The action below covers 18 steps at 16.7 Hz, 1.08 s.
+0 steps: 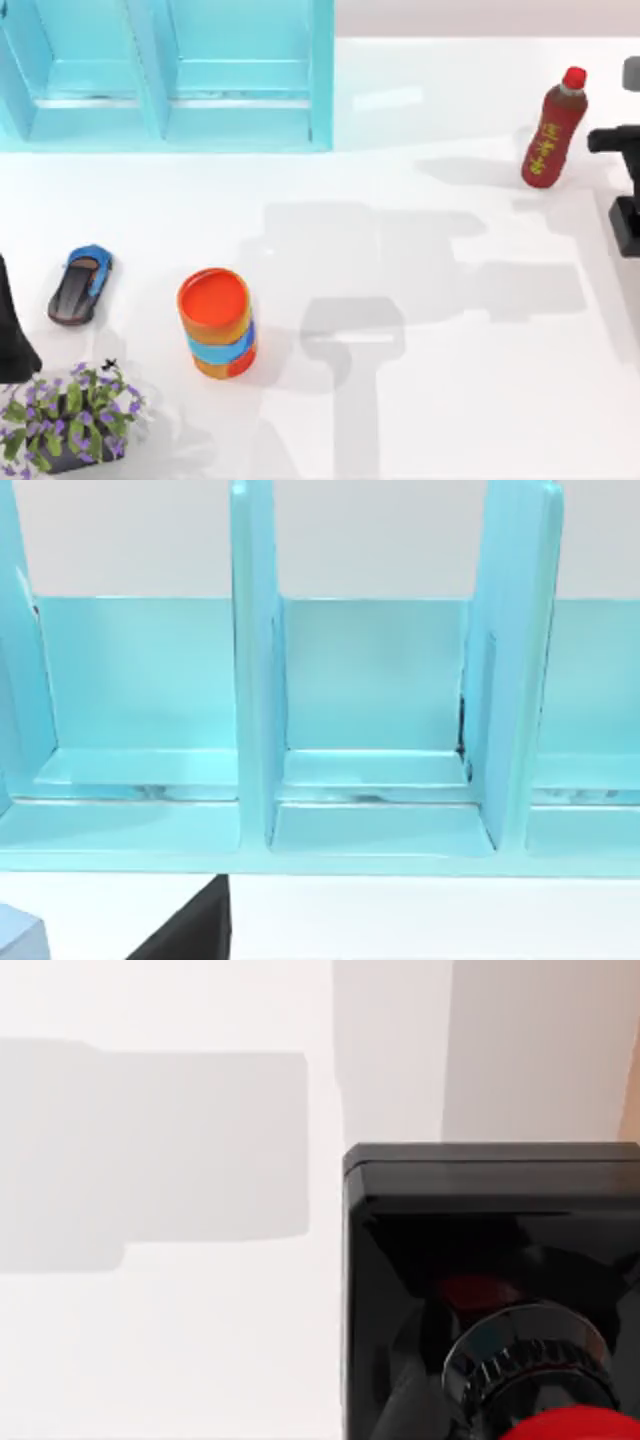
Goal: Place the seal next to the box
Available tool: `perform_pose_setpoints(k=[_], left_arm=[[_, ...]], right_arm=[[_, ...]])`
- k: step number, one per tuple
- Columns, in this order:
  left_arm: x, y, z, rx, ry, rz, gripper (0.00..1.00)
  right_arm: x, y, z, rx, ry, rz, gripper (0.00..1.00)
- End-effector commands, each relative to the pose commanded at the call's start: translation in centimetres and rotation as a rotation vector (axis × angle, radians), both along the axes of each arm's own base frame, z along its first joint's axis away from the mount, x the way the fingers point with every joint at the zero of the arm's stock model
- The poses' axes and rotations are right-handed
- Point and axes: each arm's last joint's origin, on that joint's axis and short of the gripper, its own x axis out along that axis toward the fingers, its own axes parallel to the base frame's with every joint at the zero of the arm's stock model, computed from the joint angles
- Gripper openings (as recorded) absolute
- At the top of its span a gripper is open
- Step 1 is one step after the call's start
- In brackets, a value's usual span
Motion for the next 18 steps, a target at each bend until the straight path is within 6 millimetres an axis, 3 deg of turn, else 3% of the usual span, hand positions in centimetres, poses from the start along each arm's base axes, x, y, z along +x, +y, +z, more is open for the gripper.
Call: perform_pose_setpoints(k=[5, 18], left_arm=[[0.0, 0.0, 0.0, 0.0, 0.0, 0.0, 1.0], [0.0, 0.0, 0.0, 0.0, 0.0, 0.0, 1.0]], right_arm=[[-0.07, -0.03, -0.36, 0.0, -0.001, -0.001, 0.0], [-0.07, -0.03, -0.36, 0.0, -0.001, -0.001, 0.98]])
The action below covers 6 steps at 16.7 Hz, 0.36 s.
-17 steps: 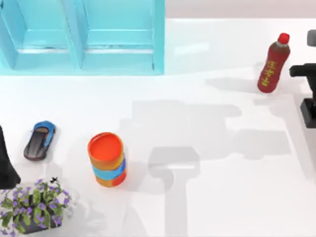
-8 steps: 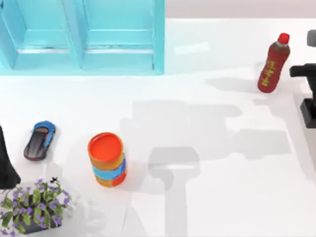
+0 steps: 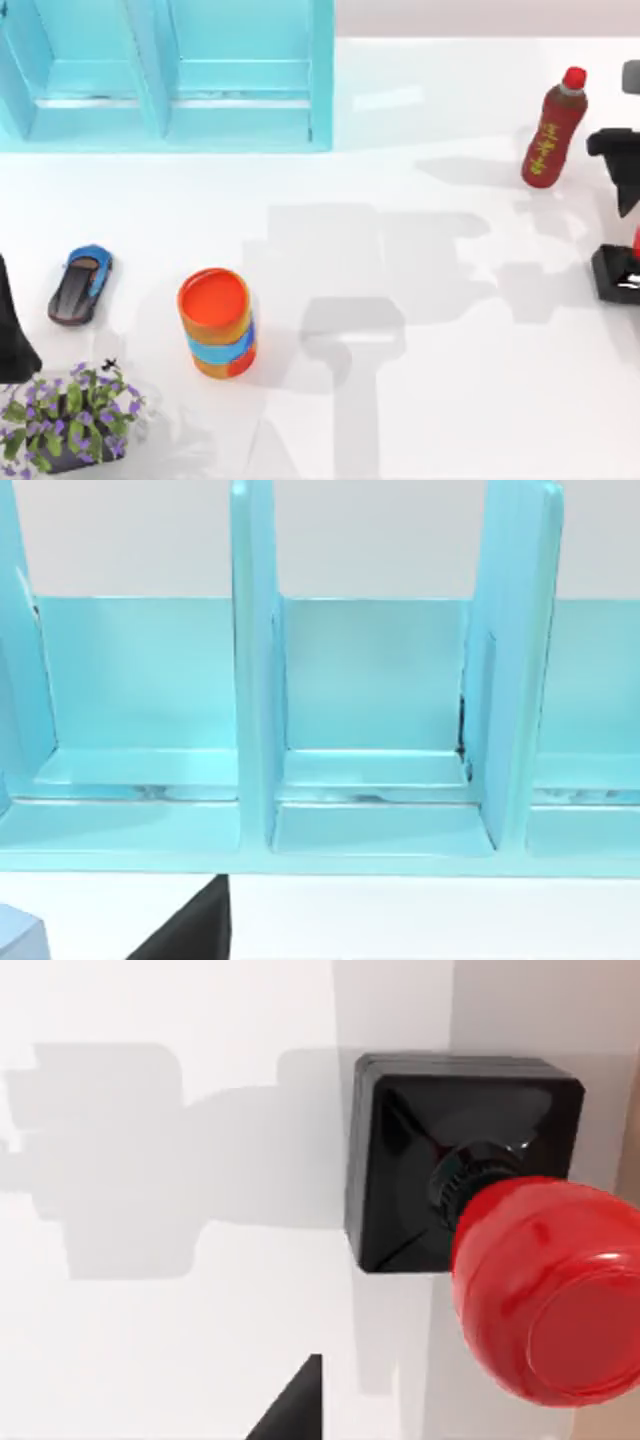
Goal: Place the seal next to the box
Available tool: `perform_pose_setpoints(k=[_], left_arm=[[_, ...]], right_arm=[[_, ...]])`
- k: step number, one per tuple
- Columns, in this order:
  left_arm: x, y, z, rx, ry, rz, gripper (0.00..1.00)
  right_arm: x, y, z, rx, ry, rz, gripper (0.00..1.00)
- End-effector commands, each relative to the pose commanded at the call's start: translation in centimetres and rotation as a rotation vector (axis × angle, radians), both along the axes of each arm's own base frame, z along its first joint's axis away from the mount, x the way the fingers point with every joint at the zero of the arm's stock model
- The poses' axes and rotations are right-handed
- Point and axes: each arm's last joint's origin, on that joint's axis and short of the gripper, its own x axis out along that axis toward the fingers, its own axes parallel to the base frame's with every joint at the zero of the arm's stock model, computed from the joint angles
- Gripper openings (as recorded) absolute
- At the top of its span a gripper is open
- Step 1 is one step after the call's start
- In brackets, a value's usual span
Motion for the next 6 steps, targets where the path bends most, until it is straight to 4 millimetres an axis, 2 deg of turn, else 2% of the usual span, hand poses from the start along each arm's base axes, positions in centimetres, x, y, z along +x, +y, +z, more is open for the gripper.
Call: perform_pose_setpoints(k=[6], left_arm=[[0.0, 0.0, 0.0, 0.0, 0.0, 0.0, 1.0]], right_arm=[[0.0, 0.0, 0.0, 0.0, 0.0, 0.0, 1.0]])
